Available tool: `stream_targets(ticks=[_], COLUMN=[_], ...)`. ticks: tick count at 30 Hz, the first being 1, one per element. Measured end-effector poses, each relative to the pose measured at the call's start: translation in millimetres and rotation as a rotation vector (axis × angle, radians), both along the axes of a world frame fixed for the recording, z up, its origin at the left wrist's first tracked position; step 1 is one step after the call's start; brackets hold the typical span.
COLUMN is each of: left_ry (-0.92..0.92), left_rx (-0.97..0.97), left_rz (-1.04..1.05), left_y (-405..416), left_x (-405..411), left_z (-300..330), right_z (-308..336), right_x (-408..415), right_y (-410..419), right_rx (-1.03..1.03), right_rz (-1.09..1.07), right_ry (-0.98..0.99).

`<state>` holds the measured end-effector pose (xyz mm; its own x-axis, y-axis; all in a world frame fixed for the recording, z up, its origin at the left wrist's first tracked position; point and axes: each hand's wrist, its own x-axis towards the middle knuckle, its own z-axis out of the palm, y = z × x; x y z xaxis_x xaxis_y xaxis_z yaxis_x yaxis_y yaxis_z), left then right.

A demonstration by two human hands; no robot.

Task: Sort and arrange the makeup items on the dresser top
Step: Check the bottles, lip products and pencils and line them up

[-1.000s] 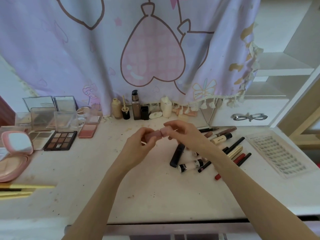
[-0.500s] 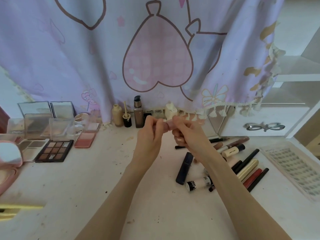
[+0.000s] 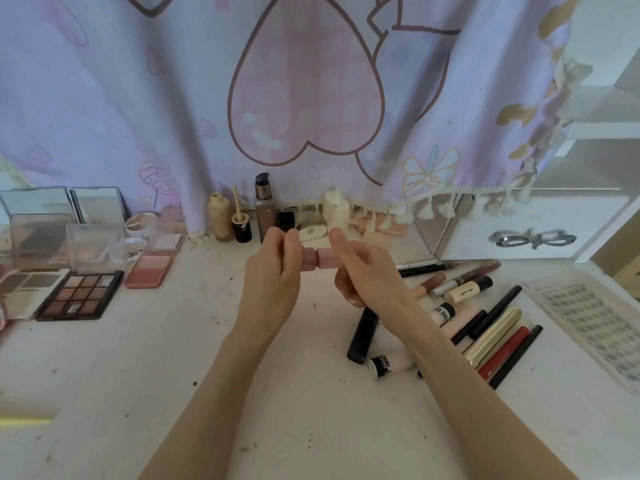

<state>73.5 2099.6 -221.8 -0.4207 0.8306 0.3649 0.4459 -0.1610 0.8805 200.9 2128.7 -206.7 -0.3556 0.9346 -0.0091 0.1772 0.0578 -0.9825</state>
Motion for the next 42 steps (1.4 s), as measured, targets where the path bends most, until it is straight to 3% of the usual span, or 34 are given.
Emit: stream_targets(ticks=[3,8,14,19,25,31,35,42], left_ry=[0.061,-0.061,-0.014,-0.079,-0.086,-0.159,-0.11,-0.19], left_rx=[-0.006,-0.04,-0.034,-0.098,-0.078,-0.135,-0.125,-0.209], left_rz=[-0.009,-0.003,-0.058,-0.034,-0.071,-0.057,-0.07,-0.108], left_y=[-2.1,-1.8,-3.1,-2.3,-4.1,0.0,0.3,1.2], left_x=[3.8,2.7,8.3,5.4,9.5,3.8,5.7,6.4], left_z=[-2.4,-1.8,-3.9,-4.1,-3.1,-6.0,-8.6,-5.2], right_z=[-3.7,-4.0,2.6,-1.5,1.2,1.8,2.0,0.8], right_x=[3.6,8.5,13.6,16.6,16.7,22.6,20.3,28.1], right_y=[0.3,-0.7,0.6,2.4,2.3,5.2,4.9,9.2], right_rx=[-0.03,0.141,-0.073,0.091,-0.045,0.045,-0.034,0.027], right_rz=[0.016,0.167,0.027,0.132,0.069,0.186,0.093,0.179], right_ry=[0.068,0.02,-0.008,0.056,-0.038,0.027,-0.099,0.051])
